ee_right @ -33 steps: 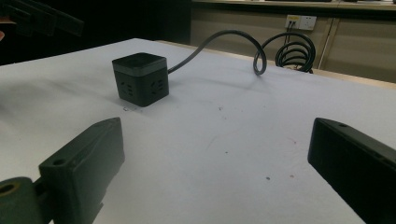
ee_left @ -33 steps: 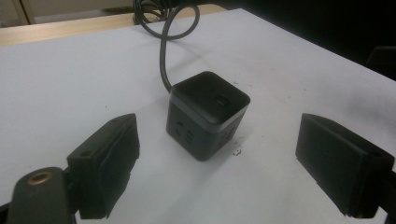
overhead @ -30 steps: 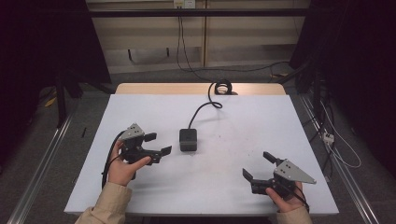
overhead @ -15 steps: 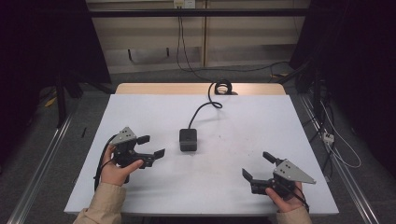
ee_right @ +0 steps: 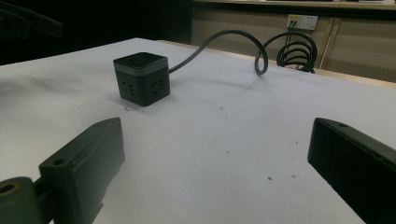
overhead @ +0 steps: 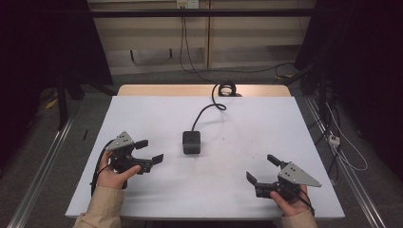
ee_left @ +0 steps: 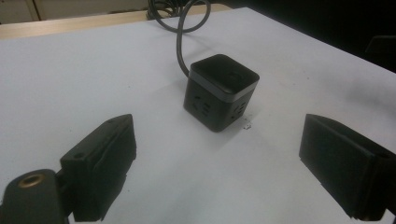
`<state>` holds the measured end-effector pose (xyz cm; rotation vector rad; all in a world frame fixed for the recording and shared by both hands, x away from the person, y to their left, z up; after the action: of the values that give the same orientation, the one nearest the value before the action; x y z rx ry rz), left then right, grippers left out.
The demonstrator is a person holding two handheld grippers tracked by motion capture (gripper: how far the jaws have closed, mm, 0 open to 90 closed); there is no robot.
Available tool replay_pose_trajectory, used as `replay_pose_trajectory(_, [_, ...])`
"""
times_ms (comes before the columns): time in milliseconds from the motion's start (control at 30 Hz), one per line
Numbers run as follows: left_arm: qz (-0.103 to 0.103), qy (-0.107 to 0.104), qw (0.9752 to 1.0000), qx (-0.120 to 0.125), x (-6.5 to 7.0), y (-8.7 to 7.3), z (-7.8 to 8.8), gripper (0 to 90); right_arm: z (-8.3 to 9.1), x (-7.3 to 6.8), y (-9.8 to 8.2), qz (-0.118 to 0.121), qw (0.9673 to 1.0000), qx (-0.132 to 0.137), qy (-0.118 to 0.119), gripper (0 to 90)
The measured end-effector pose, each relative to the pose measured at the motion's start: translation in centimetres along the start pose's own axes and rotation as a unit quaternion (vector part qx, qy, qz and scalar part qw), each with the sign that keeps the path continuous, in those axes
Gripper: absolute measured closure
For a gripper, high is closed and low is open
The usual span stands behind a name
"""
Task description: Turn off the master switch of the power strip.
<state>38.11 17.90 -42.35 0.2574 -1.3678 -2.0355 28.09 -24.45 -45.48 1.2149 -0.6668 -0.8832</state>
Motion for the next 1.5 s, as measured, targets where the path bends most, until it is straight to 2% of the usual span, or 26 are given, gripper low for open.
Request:
replay_pose_trajectory(1133, [-0.005, 0.014, 0.9999, -0.003, -0.9, -1.7, 1.8, 8.3, 0.0, 0.0, 0.0, 0.0, 1.0, 0.0, 0.0, 3.4])
replay_pose_trajectory(1500, [0.005, 0.018, 0.9998, 0.005, -1.3, -2.2, 2.6, 8.0, 0.0, 0.0, 0.0, 0.0, 1.0, -0.001, 0.001, 3.4])
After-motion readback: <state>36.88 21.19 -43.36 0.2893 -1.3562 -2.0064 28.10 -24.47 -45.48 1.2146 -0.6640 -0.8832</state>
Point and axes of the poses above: each handheld gripper's, and its own axes: z roughly backward along the jaws, y roughly out of its top, x roughly to its right, the point moved 3 cm from there along -z, roughly forward along the jaws
